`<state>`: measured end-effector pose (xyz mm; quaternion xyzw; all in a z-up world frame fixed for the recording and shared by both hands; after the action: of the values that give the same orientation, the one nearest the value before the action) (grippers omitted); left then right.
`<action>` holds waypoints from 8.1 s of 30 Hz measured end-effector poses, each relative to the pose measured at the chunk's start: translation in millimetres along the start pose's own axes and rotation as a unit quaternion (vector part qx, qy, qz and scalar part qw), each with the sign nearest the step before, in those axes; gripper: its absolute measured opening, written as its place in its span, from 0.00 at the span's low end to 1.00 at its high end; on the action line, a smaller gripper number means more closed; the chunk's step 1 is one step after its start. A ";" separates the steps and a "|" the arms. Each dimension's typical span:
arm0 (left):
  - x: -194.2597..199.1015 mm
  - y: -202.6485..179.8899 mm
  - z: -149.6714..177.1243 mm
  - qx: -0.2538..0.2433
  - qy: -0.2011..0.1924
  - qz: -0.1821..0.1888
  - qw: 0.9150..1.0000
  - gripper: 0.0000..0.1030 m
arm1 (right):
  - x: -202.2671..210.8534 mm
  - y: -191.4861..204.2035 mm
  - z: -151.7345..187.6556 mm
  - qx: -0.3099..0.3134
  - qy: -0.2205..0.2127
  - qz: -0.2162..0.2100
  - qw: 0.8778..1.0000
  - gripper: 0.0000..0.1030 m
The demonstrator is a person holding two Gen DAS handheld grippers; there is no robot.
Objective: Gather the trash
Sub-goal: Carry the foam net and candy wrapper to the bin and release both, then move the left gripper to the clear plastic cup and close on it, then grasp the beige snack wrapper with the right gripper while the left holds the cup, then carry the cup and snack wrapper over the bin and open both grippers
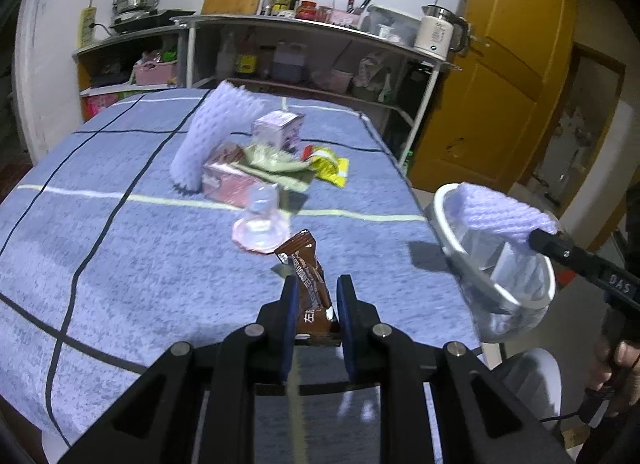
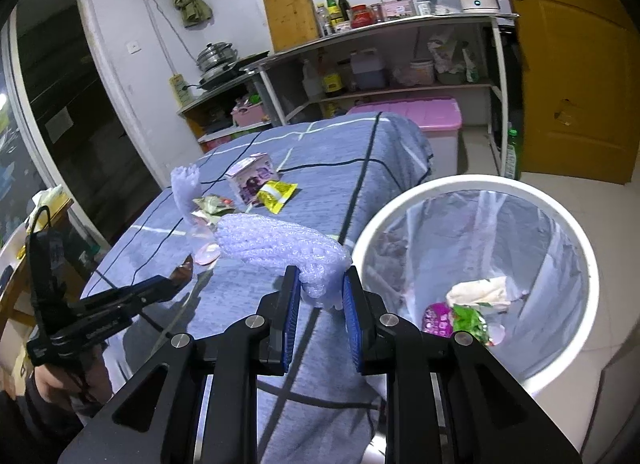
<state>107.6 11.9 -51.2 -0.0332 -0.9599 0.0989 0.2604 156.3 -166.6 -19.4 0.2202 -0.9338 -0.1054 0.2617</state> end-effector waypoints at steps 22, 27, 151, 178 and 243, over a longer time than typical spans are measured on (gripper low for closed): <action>-26.1 -124.8 -35.2 -0.064 -0.015 0.128 0.990 0.19 | 38.0 -77.1 0.2 -0.034 -0.015 0.093 0.995 0.22; -36.8 -149.9 -30.9 -0.072 -0.003 0.153 0.986 0.19 | 42.6 -91.7 6.1 -0.038 -0.007 0.110 0.993 0.22; -53.8 58.9 -9.3 0.060 0.014 -0.011 0.998 0.31 | -169.5 135.5 -2.3 0.109 0.100 -0.125 0.981 0.41; -24.1 70.8 2.9 0.067 0.009 -0.018 0.998 0.31 | -166.7 161.9 11.2 0.146 0.112 -0.126 0.975 0.22; -69.0 -165.6 -14.9 -0.069 0.040 0.164 0.983 0.31 | 26.3 -83.8 11.6 -0.037 0.017 0.098 0.994 0.22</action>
<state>172.6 -155.5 -38.4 -0.2125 -0.9345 0.0723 0.2762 159.8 -251.8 -43.7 0.1198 -0.9418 -0.1097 0.2942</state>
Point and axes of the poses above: each gripper's, at about its wrist camera, not at the fingertips, and x roughly against the way its jaws point, y to its left, z to its underside, the point moved 7 cm from there along -x, roughly the way its jaws point, and after that the axes turned 12 degrees about -y, right-handed, at the moved point
